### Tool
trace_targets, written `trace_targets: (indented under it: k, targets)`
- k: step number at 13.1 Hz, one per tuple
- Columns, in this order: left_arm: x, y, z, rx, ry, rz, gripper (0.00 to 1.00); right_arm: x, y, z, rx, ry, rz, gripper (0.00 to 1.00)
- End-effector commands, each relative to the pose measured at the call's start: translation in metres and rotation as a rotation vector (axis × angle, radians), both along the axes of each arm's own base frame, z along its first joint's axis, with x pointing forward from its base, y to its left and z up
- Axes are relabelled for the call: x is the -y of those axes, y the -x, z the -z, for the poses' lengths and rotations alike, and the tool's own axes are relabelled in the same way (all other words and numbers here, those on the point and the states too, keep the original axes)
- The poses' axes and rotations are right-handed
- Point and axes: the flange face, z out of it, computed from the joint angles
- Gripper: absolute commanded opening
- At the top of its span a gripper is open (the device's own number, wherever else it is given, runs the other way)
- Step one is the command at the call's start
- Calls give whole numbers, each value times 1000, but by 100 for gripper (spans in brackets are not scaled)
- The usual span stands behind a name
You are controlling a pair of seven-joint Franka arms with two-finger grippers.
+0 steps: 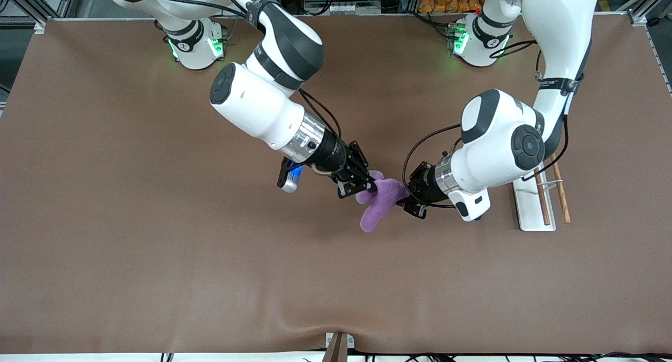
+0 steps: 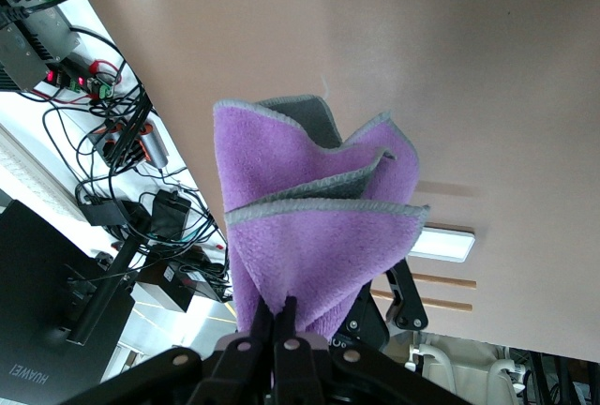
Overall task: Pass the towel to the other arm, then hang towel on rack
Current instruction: 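Open the right gripper and carry the towel toward the rack with the left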
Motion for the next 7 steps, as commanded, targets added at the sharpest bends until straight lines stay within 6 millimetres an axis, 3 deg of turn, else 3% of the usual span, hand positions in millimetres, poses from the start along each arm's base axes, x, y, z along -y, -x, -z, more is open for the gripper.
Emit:
trace_targets:
  k: [1, 5, 6, 7]
  targets:
    - [-2, -3, -9, 20, 8, 12, 0, -4, -2, -3, -1, -19, 13, 0]
    - [-15, -2, -31, 46, 0, 97, 0, -4, -2, -3, 0, -19, 12, 1]
    - [-25, -2, -38, 49, -4, 118, 0, -4, -2, -3, 0, -19, 12, 19]
    - [-30, 1, -45, 48, -9, 153, 0, -4, -2, -3, -1, -19, 13, 46]
